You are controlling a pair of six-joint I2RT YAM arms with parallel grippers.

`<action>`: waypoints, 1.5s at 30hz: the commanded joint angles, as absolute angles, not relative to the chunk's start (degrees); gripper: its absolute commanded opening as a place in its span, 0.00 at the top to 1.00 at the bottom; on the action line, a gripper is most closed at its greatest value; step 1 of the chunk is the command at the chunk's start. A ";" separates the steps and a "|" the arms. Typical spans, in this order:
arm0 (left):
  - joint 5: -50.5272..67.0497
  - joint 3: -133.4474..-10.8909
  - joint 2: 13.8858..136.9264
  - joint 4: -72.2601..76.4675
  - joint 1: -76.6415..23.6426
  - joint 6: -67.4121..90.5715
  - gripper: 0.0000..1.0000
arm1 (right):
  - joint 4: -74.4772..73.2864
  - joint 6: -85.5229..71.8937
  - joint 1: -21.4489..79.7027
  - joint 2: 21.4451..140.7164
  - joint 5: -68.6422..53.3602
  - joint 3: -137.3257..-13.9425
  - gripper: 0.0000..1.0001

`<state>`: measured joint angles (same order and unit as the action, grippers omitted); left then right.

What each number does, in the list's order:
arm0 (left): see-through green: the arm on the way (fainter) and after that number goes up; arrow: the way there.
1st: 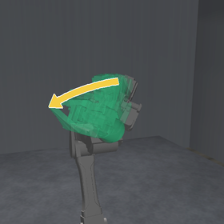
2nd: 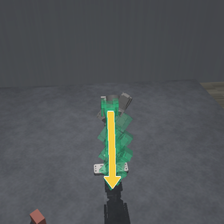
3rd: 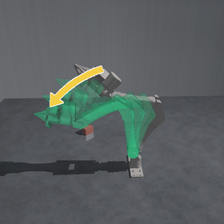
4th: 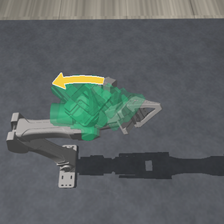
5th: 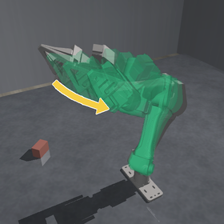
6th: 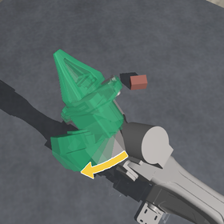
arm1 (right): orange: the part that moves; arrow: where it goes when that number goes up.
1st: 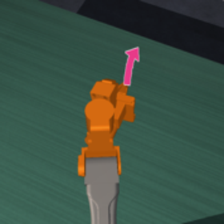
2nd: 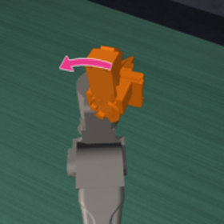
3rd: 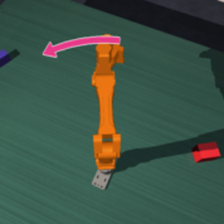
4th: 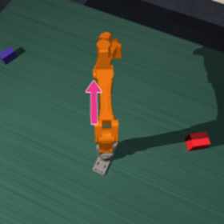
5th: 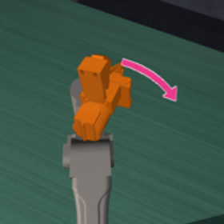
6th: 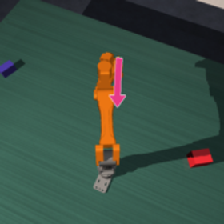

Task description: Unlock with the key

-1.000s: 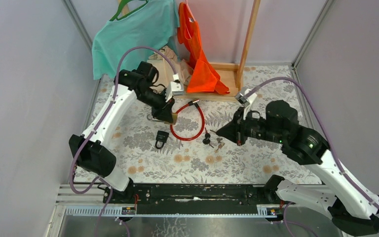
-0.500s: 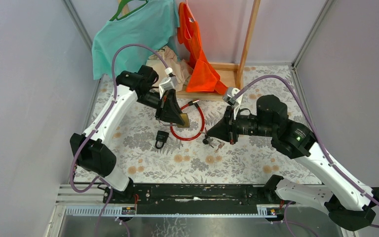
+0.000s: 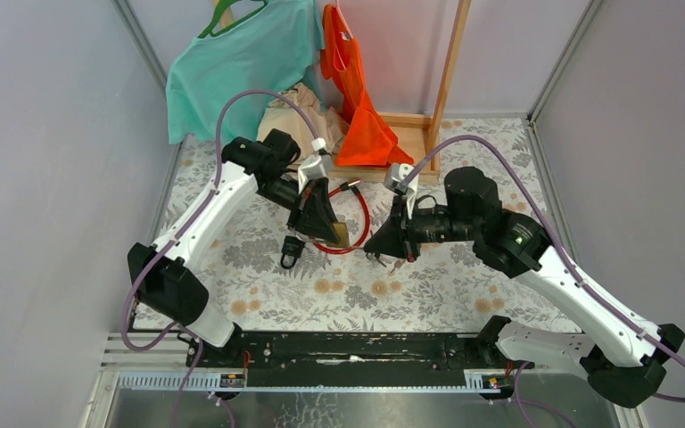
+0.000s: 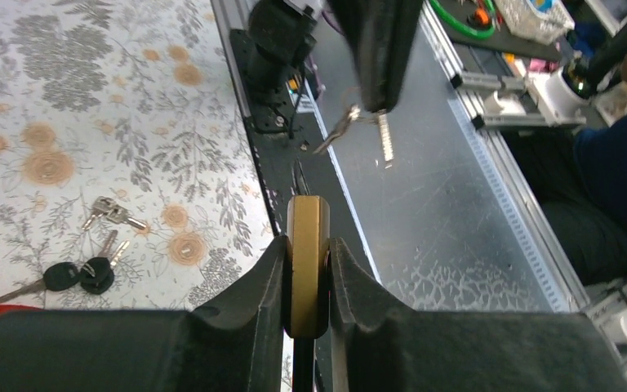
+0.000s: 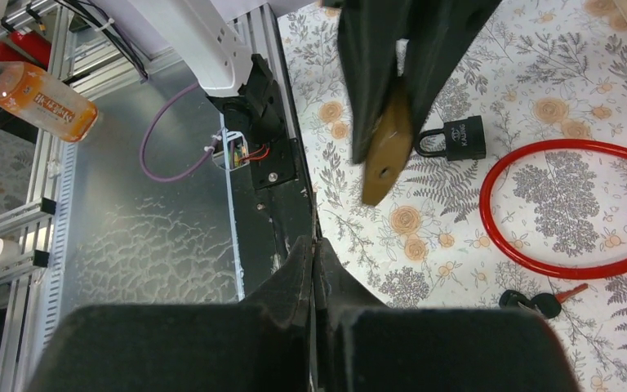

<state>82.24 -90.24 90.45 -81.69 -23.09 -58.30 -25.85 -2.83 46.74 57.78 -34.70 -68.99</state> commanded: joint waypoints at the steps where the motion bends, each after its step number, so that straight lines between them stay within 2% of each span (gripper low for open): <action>1: 80.74 -89.15 85.45 -83.06 -25.98 -62.26 1.00 | -24.72 0.13 46.34 60.13 -38.55 -72.43 1.00; 45: 81.02 -90.75 84.47 -83.06 -26.02 -62.51 1.00 | -20.99 1.28 46.21 61.79 -36.09 -69.94 1.00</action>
